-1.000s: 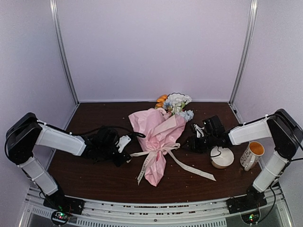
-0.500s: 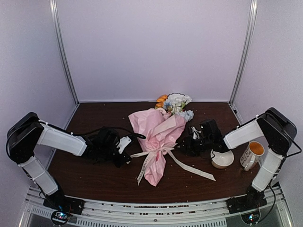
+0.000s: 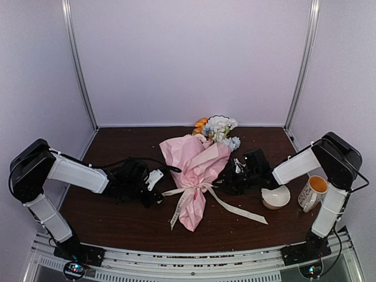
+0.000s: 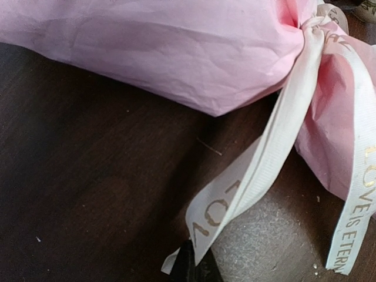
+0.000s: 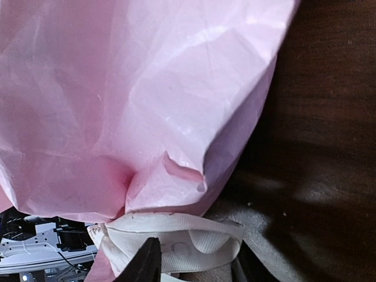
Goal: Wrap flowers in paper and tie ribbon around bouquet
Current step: Tie the half-tied ribbon around the folded bouquet.
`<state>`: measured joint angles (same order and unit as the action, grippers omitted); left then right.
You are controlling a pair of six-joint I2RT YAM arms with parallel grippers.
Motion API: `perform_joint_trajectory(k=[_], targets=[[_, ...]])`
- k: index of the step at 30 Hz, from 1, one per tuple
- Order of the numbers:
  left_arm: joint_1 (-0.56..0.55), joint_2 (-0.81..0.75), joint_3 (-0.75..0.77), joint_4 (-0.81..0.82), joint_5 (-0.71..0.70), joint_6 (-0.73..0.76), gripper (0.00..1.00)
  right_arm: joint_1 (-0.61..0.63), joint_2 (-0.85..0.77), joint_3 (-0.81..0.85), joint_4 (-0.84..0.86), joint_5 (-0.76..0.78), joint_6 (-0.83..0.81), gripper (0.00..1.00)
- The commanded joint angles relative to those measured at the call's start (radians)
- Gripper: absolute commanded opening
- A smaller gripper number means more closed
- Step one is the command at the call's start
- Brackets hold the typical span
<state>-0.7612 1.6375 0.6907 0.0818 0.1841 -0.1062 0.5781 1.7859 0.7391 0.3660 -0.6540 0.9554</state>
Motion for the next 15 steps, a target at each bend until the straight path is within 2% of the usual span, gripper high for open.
perform_joint_trajectory(k=[1, 2, 4, 5, 8, 15], targets=[[-0.003, 0.008, 0.015, 0.016, 0.003, 0.0, 0.0, 0.006, 0.022, 0.032, 0.023, 0.005, 0.039, 0.33], [-0.003, 0.008, 0.015, 0.015, 0.003, 0.0, 0.0, 0.007, 0.024, 0.031, 0.022, 0.011, 0.041, 0.27], [-0.003, 0.009, 0.015, 0.015, 0.003, 0.0, 0.0, 0.006, 0.026, 0.034, 0.022, 0.017, 0.044, 0.07], [-0.004, 0.008, 0.015, 0.015, 0.002, 0.0, 0.0, 0.005, 0.025, 0.034, 0.023, 0.017, 0.044, 0.0], [-0.003, 0.002, 0.013, 0.01, -0.006, 0.002, 0.0, -0.001, -0.005, 0.035, -0.01, 0.042, 0.026, 0.0], [-0.003, 0.008, 0.007, -0.009, -0.046, 0.008, 0.0, -0.055, -0.106, 0.036, -0.238, 0.134, -0.159, 0.0]])
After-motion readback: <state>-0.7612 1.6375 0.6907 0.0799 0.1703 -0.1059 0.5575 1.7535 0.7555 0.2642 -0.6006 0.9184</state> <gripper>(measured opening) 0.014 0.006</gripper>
